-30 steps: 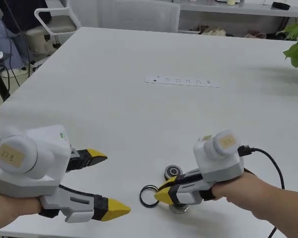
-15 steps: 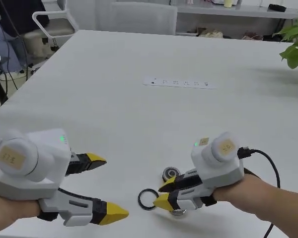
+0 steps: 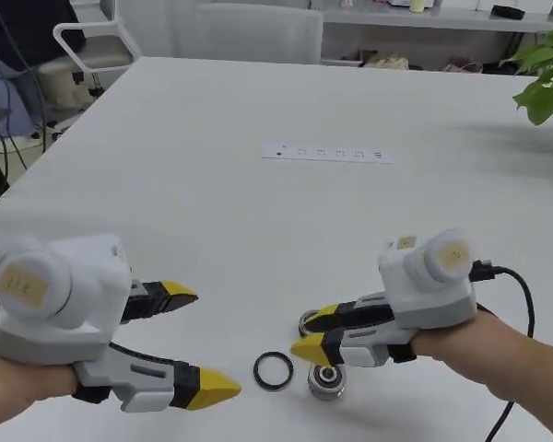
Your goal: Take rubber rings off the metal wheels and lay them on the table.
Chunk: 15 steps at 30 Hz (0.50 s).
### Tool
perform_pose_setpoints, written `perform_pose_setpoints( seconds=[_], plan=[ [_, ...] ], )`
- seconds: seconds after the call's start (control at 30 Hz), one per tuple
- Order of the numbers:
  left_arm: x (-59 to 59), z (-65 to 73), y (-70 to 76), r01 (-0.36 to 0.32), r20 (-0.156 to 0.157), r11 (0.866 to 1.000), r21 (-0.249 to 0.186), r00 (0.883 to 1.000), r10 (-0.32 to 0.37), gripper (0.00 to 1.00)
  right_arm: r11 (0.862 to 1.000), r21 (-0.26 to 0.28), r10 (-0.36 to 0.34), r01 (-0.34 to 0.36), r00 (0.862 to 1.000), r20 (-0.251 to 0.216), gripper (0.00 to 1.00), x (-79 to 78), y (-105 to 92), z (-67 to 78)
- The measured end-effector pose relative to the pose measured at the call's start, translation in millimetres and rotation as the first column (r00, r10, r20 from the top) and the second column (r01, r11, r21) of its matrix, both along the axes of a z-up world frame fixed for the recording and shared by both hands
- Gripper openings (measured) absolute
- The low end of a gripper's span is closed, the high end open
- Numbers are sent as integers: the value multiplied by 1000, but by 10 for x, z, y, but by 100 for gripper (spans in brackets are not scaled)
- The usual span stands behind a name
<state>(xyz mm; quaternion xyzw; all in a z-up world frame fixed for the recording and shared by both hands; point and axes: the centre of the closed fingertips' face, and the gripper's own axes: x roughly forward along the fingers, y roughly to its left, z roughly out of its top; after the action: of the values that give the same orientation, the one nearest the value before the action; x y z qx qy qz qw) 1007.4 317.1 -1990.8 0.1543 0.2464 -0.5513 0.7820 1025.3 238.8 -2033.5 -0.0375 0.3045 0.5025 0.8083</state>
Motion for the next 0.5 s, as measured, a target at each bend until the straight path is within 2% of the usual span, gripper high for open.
perform_pose_setpoints(
  seconds=[0.1, 0.5],
  plan=[
    [38, 0, -19, 0, 2, 1000, -1, 1000, 0, 67, 999, 26, -27, 27, 1000, 2, 22, 42, -48, 52],
    [216, 28, -113, 6, 1, 1000, -4, 1000, -6, 66, 993, 47, -110, 108, 993, 38, 24, 169, -317, 116]
  ],
)
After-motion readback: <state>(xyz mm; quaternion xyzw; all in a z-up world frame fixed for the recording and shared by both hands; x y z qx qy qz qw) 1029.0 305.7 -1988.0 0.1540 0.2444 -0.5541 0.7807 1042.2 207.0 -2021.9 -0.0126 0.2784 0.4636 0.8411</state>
